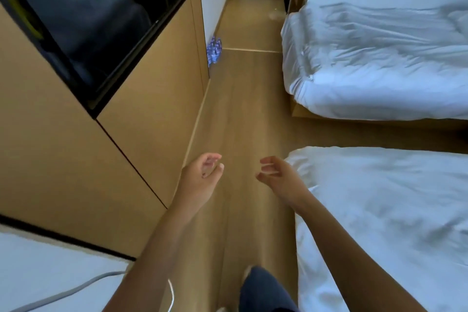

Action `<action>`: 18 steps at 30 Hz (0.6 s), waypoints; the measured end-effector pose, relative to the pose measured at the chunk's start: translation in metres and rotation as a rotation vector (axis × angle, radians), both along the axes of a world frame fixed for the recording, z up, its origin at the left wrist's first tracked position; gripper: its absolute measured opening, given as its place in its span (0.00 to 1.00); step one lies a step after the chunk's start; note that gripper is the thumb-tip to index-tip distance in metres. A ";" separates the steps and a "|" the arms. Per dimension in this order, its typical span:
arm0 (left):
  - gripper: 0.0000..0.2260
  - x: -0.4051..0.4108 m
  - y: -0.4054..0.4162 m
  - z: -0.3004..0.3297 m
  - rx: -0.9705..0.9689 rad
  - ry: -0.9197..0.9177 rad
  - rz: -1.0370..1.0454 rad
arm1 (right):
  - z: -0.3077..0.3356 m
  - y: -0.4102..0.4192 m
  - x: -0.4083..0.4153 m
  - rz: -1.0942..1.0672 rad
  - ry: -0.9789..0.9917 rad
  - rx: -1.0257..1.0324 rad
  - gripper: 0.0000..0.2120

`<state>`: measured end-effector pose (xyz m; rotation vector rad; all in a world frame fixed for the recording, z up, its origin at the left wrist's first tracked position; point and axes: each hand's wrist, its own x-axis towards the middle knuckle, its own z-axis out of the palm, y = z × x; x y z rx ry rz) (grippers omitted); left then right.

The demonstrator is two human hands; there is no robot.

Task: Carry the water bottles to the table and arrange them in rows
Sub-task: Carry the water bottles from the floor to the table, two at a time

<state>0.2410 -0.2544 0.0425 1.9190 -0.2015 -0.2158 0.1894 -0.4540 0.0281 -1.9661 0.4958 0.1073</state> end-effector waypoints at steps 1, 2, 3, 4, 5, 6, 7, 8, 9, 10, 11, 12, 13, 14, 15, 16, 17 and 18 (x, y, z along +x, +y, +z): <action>0.06 0.021 -0.009 -0.003 0.006 0.009 -0.003 | -0.003 -0.009 0.021 -0.005 0.007 -0.010 0.14; 0.06 0.042 -0.019 -0.005 0.016 0.017 -0.008 | -0.006 -0.019 0.043 -0.007 0.018 -0.015 0.15; 0.06 0.064 -0.029 -0.009 0.027 0.023 -0.013 | -0.011 -0.029 0.065 -0.007 0.028 -0.012 0.15; 0.06 0.087 -0.041 -0.012 0.039 0.026 -0.015 | -0.015 -0.041 0.088 -0.006 0.030 -0.003 0.15; 0.06 0.109 -0.053 -0.014 0.046 0.027 -0.012 | -0.018 -0.053 0.111 -0.003 0.027 0.004 0.15; 0.06 0.131 -0.066 -0.016 0.051 0.026 -0.006 | -0.022 -0.067 0.135 0.001 0.021 0.002 0.15; 0.06 0.156 -0.081 -0.016 0.052 0.022 -0.001 | -0.024 -0.082 0.160 0.009 0.017 -0.008 0.15; 0.05 0.179 -0.096 -0.016 0.056 0.022 0.005 | -0.024 -0.097 0.185 0.019 0.020 -0.022 0.16; 0.05 0.202 -0.112 -0.014 0.061 0.028 0.014 | -0.024 -0.112 0.210 0.032 0.030 -0.033 0.16; 0.05 0.225 -0.128 -0.010 0.061 0.032 0.026 | -0.022 -0.127 0.234 0.044 0.038 -0.037 0.16; 0.05 0.248 -0.143 -0.006 0.059 0.030 0.039 | -0.019 -0.143 0.258 0.055 0.040 -0.038 0.16; 0.05 0.271 -0.158 -0.001 0.057 0.023 0.050 | -0.016 -0.158 0.283 0.062 0.035 -0.041 0.16; 0.06 0.294 -0.172 0.004 0.057 0.009 0.057 | -0.011 -0.173 0.307 0.064 0.022 -0.048 0.16; 0.06 0.317 -0.186 0.008 0.060 -0.007 0.057 | -0.005 -0.187 0.332 0.066 0.005 -0.055 0.16; 0.07 0.339 -0.199 0.012 0.065 -0.020 0.051 | -0.001 -0.200 0.354 0.071 -0.007 -0.060 0.16; 0.07 0.359 -0.211 0.014 0.072 -0.025 0.046 | 0.003 -0.212 0.375 0.076 -0.009 -0.065 0.16; 0.08 0.378 -0.221 0.015 0.079 -0.024 0.044 | 0.004 -0.223 0.394 0.081 -0.005 -0.066 0.16; 0.08 0.395 -0.232 0.014 0.084 -0.024 0.041 | 0.005 -0.233 0.411 0.084 0.000 -0.062 0.16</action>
